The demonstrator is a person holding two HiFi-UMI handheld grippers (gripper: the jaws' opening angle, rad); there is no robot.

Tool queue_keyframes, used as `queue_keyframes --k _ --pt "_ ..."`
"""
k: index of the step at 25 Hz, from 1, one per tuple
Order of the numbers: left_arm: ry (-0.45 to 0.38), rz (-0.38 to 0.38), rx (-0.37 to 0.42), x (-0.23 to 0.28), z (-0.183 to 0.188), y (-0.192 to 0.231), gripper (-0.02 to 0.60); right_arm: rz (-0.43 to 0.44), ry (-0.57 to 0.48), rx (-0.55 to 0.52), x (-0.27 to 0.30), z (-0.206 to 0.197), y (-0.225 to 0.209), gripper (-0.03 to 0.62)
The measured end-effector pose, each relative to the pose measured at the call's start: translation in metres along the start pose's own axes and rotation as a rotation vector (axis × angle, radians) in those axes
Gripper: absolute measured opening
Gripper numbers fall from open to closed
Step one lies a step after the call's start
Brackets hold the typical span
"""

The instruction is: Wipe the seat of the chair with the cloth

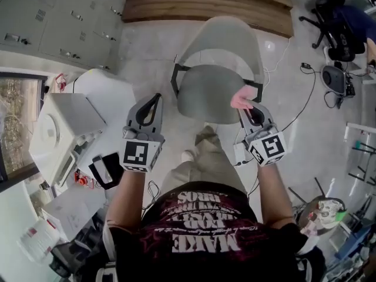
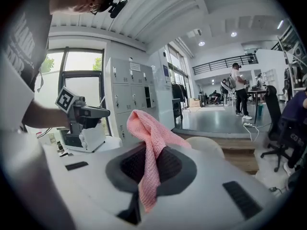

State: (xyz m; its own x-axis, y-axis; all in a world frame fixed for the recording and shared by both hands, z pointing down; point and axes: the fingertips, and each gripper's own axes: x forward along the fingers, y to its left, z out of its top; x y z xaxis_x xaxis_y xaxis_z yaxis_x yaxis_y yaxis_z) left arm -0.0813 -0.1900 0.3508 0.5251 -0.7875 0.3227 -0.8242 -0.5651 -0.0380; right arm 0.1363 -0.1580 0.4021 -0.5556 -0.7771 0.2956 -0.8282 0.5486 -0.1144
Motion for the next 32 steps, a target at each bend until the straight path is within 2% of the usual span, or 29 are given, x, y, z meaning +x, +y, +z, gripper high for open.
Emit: queue_keyframes --k 4,8,15,22,27,29,32 --pt "0.039 -0.005 -0.014 0.031 -0.027 0.001 0.003 0.036 0.029 0.012 0.039 -0.033 -0.014 0.029" --pt "0.066 -0.009 -0.013 0.059 -0.054 0.003 0.003 0.081 0.088 0.057 0.084 -0.084 -0.018 0.029" --pt "0.165 0.018 -0.077 0.077 -0.127 0.013 0.003 0.174 0.284 0.078 0.188 -0.219 0.002 0.029" --pt "0.267 0.021 -0.118 0.078 -0.189 0.013 0.003 0.268 0.507 -0.035 0.290 -0.353 -0.005 0.029" --pt "0.341 0.040 -0.144 0.074 -0.225 0.015 0.003 0.289 0.707 -0.173 0.327 -0.437 -0.024 0.029" --pt "0.355 0.046 -0.154 0.074 -0.235 0.017 0.003 0.300 0.733 -0.193 0.328 -0.455 -0.031 0.029" --pt "0.368 0.054 -0.165 0.076 -0.243 0.018 0.003 0.314 0.724 -0.191 0.324 -0.458 -0.039 0.029"
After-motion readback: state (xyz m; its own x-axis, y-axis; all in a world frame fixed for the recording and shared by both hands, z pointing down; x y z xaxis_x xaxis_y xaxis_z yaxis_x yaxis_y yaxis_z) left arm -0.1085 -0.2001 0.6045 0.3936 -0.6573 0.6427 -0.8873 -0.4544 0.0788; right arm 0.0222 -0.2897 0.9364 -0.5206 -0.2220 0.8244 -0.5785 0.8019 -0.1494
